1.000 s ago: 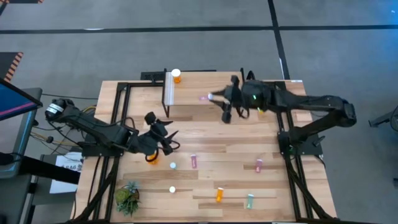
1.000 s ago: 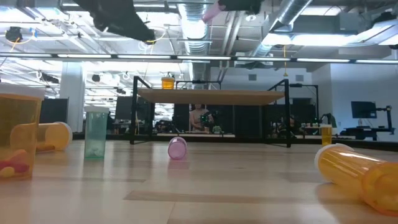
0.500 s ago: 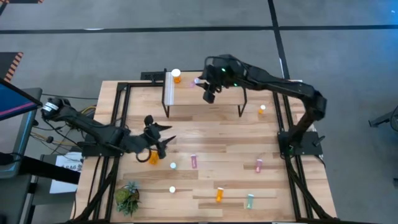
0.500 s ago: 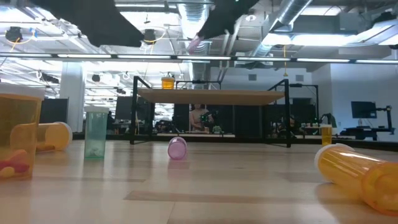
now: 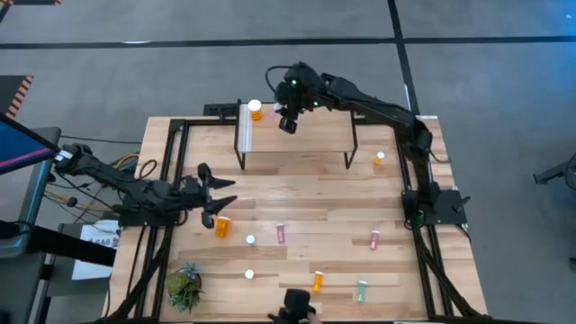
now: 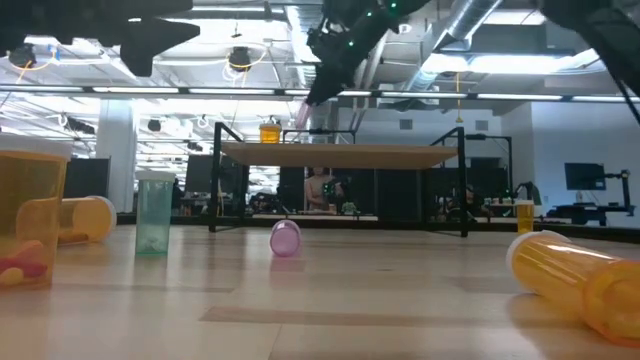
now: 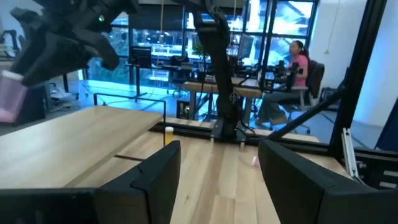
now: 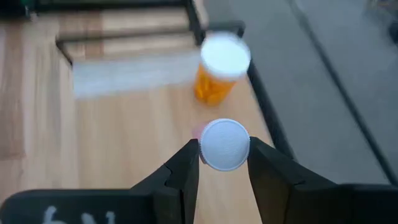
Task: Pick and place medicine bottles onto shelf by color
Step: Put the middle pink pill bottle on the shelf
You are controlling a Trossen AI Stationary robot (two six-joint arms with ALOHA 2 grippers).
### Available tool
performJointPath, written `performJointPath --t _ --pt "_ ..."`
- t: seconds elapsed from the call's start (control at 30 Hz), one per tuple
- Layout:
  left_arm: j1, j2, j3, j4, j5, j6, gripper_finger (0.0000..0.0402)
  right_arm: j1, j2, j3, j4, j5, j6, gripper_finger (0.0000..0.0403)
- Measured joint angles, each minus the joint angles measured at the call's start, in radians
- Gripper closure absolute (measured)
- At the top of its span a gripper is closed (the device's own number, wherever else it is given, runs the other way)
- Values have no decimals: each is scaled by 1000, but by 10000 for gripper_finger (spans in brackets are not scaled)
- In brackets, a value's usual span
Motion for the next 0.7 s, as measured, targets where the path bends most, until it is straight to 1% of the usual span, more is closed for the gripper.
performJointPath --t 0.07,0.13,0.2,0.43,0.7 --pt "0 -5 0 -5 2 -1 198 -8 29 37 -10 -2 -4 262" --pt "0 -5 0 -4 6 0 198 -21 50 60 -61 -2 -7 260" --pt "1 -5 0 -10 2 3 198 -31 59 72 -51 -2 -7 260" --pt "5 -5 0 -10 -2 18 198 -55 58 74 -65 -2 -4 261" --pt "6 -5 0 -10 -9 22 198 -47 57 48 -72 -2 -3 258"
